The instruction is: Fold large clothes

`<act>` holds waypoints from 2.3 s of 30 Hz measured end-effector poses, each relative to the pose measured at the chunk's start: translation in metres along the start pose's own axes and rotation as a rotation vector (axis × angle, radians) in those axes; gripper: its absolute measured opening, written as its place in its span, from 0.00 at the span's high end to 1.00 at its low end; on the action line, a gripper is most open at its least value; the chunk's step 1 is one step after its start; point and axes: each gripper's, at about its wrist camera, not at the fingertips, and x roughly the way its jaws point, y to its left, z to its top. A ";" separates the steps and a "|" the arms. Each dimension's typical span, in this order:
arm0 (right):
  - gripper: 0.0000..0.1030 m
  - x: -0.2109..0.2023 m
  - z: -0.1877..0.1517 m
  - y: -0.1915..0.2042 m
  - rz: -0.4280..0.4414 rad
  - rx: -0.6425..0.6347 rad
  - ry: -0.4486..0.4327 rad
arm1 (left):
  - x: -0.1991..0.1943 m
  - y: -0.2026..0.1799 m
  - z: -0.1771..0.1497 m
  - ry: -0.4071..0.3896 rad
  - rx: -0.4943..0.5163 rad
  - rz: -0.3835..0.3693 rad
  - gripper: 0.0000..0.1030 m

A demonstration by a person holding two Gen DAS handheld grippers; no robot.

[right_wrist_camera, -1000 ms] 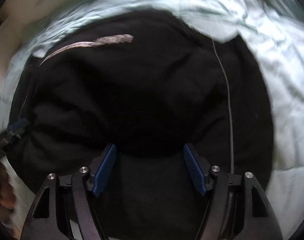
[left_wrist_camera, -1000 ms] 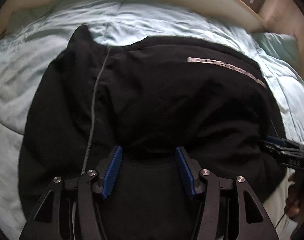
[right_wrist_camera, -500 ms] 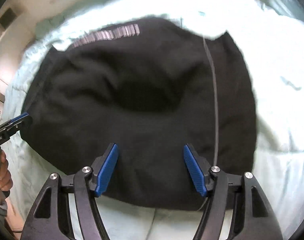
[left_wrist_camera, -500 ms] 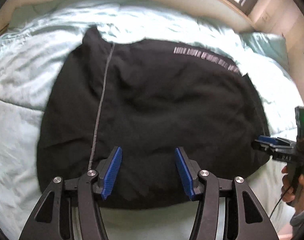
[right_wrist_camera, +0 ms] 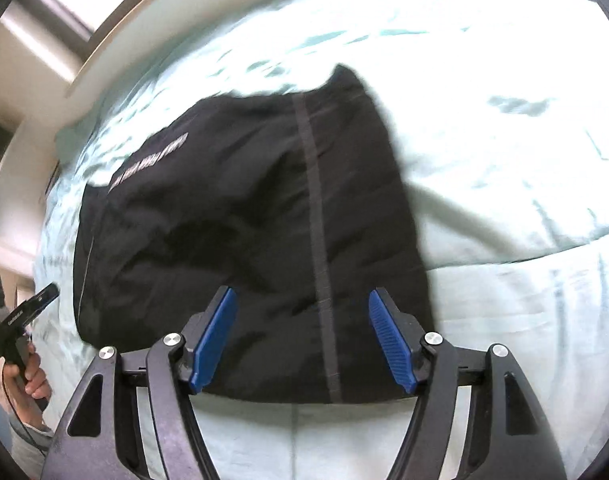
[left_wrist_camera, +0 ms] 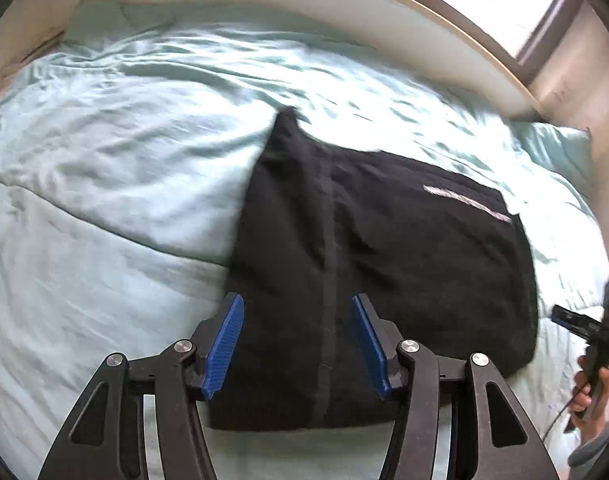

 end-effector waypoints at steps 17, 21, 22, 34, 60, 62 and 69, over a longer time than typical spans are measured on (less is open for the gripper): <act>0.30 0.053 0.047 -0.047 0.015 0.015 0.037 | 0.114 0.060 0.031 0.258 -0.288 -0.316 0.41; 0.29 0.077 0.050 -0.057 0.088 0.046 0.070 | 0.134 0.057 0.033 0.266 -0.294 -0.346 0.26; 0.26 0.081 0.050 -0.060 0.125 0.066 0.072 | 0.140 0.057 0.034 0.270 -0.304 -0.363 0.26; 0.17 0.135 0.055 -0.046 0.377 0.125 0.167 | 0.161 0.034 0.037 0.248 -0.311 -0.463 0.51; 0.67 -0.088 -0.061 0.106 0.378 -0.120 -0.039 | -0.123 -0.015 -0.062 -0.062 -0.131 -0.488 0.73; 0.67 -0.100 -0.083 0.112 0.357 -0.121 -0.012 | -0.128 -0.010 -0.082 -0.040 -0.136 -0.481 0.73; 0.67 -0.092 -0.143 0.111 0.274 -0.108 0.084 | -0.095 0.026 -0.146 0.081 -0.225 -0.458 0.73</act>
